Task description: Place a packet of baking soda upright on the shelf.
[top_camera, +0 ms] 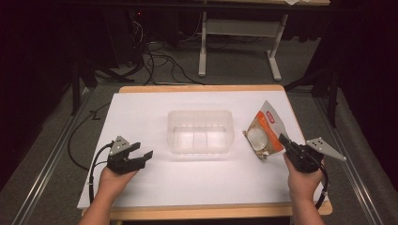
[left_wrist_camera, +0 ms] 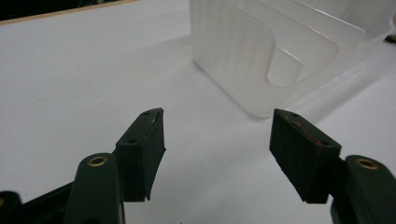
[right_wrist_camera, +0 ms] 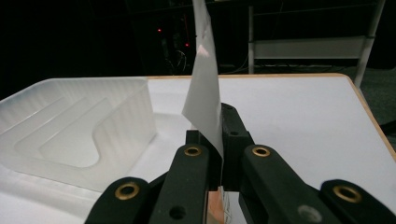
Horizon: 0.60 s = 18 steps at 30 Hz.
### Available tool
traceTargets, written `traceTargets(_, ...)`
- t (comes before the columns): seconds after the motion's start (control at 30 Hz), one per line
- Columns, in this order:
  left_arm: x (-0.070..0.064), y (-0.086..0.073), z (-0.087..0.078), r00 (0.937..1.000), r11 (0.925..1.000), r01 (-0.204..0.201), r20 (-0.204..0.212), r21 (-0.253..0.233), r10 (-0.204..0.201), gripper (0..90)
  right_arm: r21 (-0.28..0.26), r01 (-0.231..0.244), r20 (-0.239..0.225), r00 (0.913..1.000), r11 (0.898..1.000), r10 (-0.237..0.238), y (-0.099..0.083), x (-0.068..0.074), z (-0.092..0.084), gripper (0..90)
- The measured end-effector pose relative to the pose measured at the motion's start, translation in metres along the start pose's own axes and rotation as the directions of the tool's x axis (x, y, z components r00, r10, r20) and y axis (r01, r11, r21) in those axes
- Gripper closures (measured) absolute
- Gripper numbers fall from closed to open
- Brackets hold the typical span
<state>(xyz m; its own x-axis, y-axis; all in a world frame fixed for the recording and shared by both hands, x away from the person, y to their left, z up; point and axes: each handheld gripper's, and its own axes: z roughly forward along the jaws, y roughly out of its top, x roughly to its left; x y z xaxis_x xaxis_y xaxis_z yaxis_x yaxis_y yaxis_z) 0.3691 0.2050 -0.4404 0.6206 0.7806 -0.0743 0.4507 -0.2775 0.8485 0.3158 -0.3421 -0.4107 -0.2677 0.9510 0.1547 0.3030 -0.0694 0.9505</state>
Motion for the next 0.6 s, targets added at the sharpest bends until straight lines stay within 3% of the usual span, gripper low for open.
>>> traceTargets(0.33, 0.000, 0.000, -0.003, 1.0000, 0.9999, 0.003, -0.004, -0.015, -0.003, 35.9, -0.020, 0.042, -0.008, 0.9991, 0.999, -0.042, 0.013, 0.015, -0.003, 90.0)
traceTargets(0.6, 0.000, 0.001, -0.003, 1.0000, 0.9998, 0.001, -0.005, -0.018, -0.001, 35.9, -0.039, 0.050, -0.004, 0.9987, 0.998, -0.051, 0.019, 0.017, -0.010, 90.0)
